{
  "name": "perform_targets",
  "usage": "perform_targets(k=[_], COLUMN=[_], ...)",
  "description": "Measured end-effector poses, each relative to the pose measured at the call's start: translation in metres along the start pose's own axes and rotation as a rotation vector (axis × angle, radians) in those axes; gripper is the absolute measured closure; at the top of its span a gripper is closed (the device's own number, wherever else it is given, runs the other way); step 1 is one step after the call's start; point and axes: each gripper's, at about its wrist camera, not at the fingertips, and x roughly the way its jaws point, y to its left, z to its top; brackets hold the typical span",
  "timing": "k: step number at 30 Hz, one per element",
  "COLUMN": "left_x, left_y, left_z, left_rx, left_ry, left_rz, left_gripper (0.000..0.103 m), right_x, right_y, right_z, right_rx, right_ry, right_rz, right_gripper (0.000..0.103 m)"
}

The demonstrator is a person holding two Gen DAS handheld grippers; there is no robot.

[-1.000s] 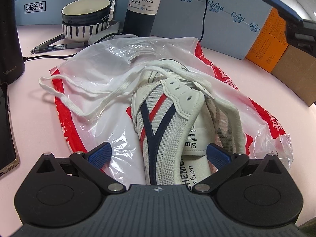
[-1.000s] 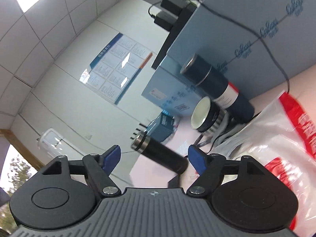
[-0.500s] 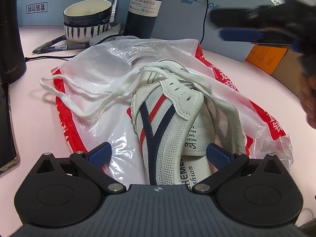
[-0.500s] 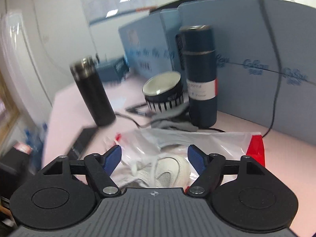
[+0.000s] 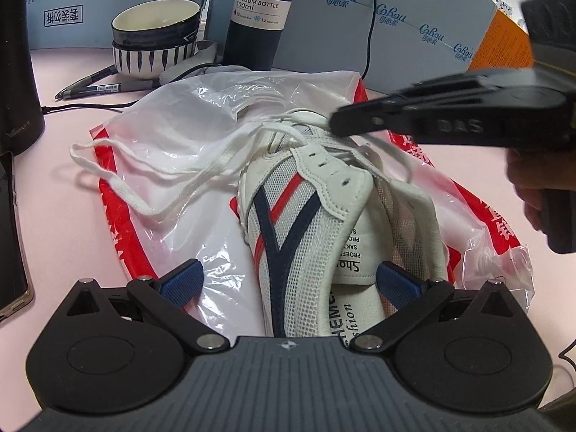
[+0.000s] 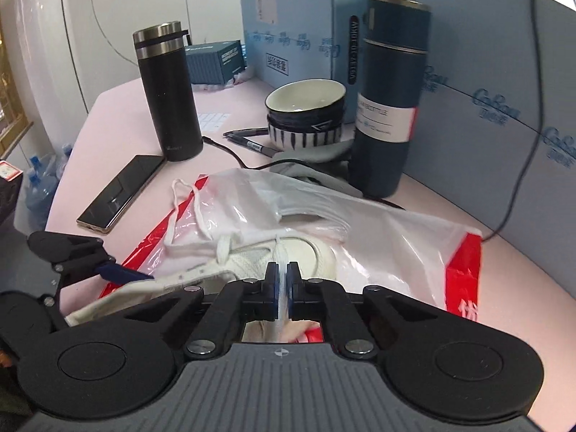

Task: Lace up shoes with both hands

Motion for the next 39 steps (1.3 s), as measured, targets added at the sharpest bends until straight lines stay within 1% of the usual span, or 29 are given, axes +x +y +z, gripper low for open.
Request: perform_targets(k=[3, 7, 9, 11, 13, 21, 22, 23, 24, 26, 28, 32, 35, 38, 39], left_x=[0.001, 0.0, 0.0, 0.0, -0.001, -0.001, -0.001, -0.001, -0.001, -0.001, -0.001, -0.002, -0.006, -0.017, -0.022], left_y=[-0.001, 0.0, 0.0, 0.0, 0.0, 0.0, -0.001, -0.001, -0.001, -0.002, -0.002, -0.004, -0.008, -0.018, -0.02], left_z=[0.0, 0.0, 0.0, 0.0, 0.0, -0.001, -0.001, -0.001, -0.001, -0.001, 0.0, 0.0, 0.0, -0.001, 0.0], left_rx=[0.0, 0.003, 0.004, 0.004, 0.004, 0.003, 0.004, 0.004, 0.005, 0.006, 0.007, 0.01, 0.027, 0.08, 0.089], left_ry=[-0.004, -0.007, -0.007, -0.007, -0.008, -0.01, -0.01, -0.009, -0.009, -0.008, -0.007, -0.005, -0.023, -0.088, -0.113], left_rz=[0.001, 0.0, 0.001, 0.001, 0.0, 0.0, 0.001, 0.002, 0.002, 0.004, 0.005, 0.012, 0.036, 0.069, 0.06], left_gripper=[0.0, 0.0, 0.0, 0.0, 0.0, 0.0, 0.0, 0.0, 0.0, 0.0, 0.0, 0.0, 0.0, 0.0, 0.0], right_x=[-0.004, -0.009, -0.007, -0.002, 0.004, 0.027, 0.029, 0.03, 0.03, 0.028, 0.023, 0.003, -0.014, -0.029, -0.032], right_y=[-0.007, -0.011, -0.009, -0.004, 0.0, -0.01, -0.012, -0.012, -0.012, -0.006, -0.007, -0.016, -0.026, -0.036, -0.037], right_z=[-0.007, -0.007, -0.003, 0.0, 0.001, 0.001, 0.001, 0.0, -0.001, -0.002, -0.004, -0.011, -0.02, -0.032, -0.035], right_rx=[0.036, 0.086, 0.068, 0.037, 0.01, 0.078, 0.086, 0.083, 0.079, 0.048, 0.064, 0.161, 0.276, 0.371, 0.392], right_ry=[0.003, -0.055, -0.067, -0.071, -0.076, -0.098, -0.1, -0.098, -0.096, -0.098, -0.116, -0.175, -0.223, -0.279, -0.289], right_rz=[0.033, 0.049, 0.036, 0.032, 0.031, 0.056, 0.062, 0.074, 0.085, 0.08, 0.091, 0.145, 0.197, 0.259, 0.27], right_gripper=[0.097, 0.095, 0.09, 0.089, 0.084, 0.084, 0.084, 0.089, 0.1, 0.1, 0.1, 0.1, 0.1, 0.1, 0.1])
